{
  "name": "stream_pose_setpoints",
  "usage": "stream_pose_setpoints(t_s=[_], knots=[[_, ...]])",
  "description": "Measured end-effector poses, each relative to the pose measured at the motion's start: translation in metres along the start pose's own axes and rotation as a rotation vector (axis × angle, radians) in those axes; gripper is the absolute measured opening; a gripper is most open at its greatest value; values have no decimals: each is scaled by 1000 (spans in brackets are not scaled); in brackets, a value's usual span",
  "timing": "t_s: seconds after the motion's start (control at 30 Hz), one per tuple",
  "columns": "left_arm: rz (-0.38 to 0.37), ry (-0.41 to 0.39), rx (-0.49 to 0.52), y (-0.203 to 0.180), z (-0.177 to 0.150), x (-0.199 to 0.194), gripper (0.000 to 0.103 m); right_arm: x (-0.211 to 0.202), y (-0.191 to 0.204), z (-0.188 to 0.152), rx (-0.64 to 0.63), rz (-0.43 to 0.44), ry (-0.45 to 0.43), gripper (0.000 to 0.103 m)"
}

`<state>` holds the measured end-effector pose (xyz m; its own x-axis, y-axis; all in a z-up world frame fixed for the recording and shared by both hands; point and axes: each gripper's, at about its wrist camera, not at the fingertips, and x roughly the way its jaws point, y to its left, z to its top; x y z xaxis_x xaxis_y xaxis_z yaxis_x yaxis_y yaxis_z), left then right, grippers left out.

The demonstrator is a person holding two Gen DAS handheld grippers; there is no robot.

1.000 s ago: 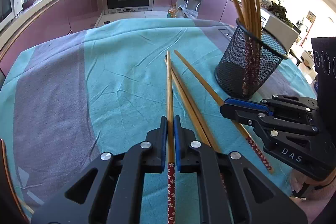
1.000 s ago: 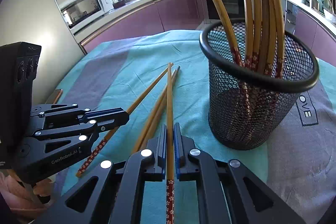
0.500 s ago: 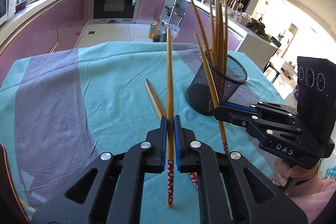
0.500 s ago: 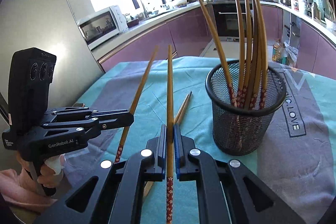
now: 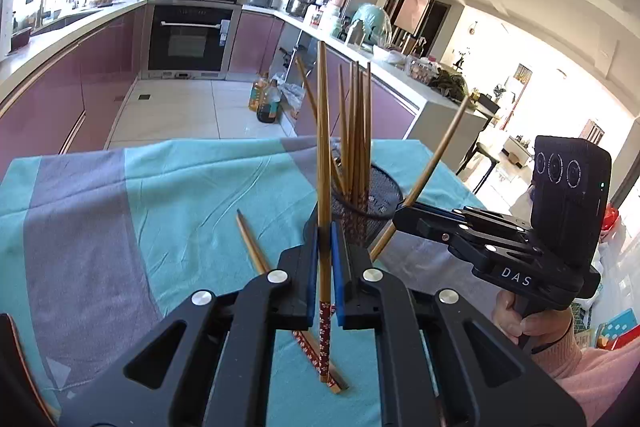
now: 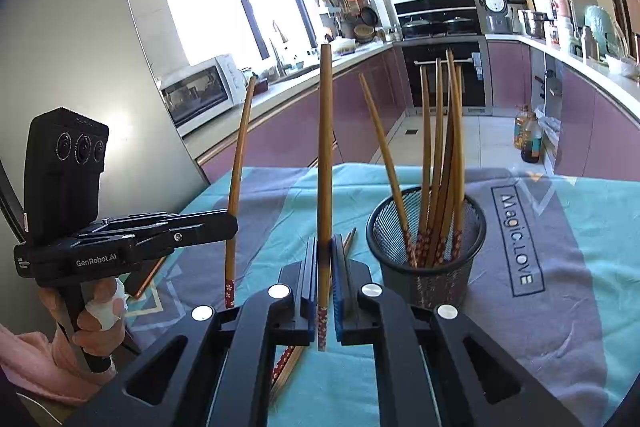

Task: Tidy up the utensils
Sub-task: 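Lift both held chopsticks and lower them into the mesh cup, then open both tools to release the chopsticks and withdraw from the cup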

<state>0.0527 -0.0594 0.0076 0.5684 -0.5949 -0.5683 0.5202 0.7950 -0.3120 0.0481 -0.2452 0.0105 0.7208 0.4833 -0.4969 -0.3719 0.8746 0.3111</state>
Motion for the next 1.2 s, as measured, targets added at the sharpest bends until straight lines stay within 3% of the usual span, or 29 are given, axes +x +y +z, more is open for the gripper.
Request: stream_pose_setpoints(t_s=[0.6, 0.77, 1.0, 1.2], knots=[[-38, -203, 32, -39, 69, 4, 7, -44, -23, 50, -46, -54, -157, 6], [-5, -251, 35, -48, 86, 14, 7, -45, -32, 62, -50, -73, -182, 6], [25, -253, 24, -53, 93, 40, 7, -30, -42, 67, -50, -103, -178, 6], [74, -212, 52, -48, 81, 64, 7, -7, -49, 61, -51, -124, -118, 6]])
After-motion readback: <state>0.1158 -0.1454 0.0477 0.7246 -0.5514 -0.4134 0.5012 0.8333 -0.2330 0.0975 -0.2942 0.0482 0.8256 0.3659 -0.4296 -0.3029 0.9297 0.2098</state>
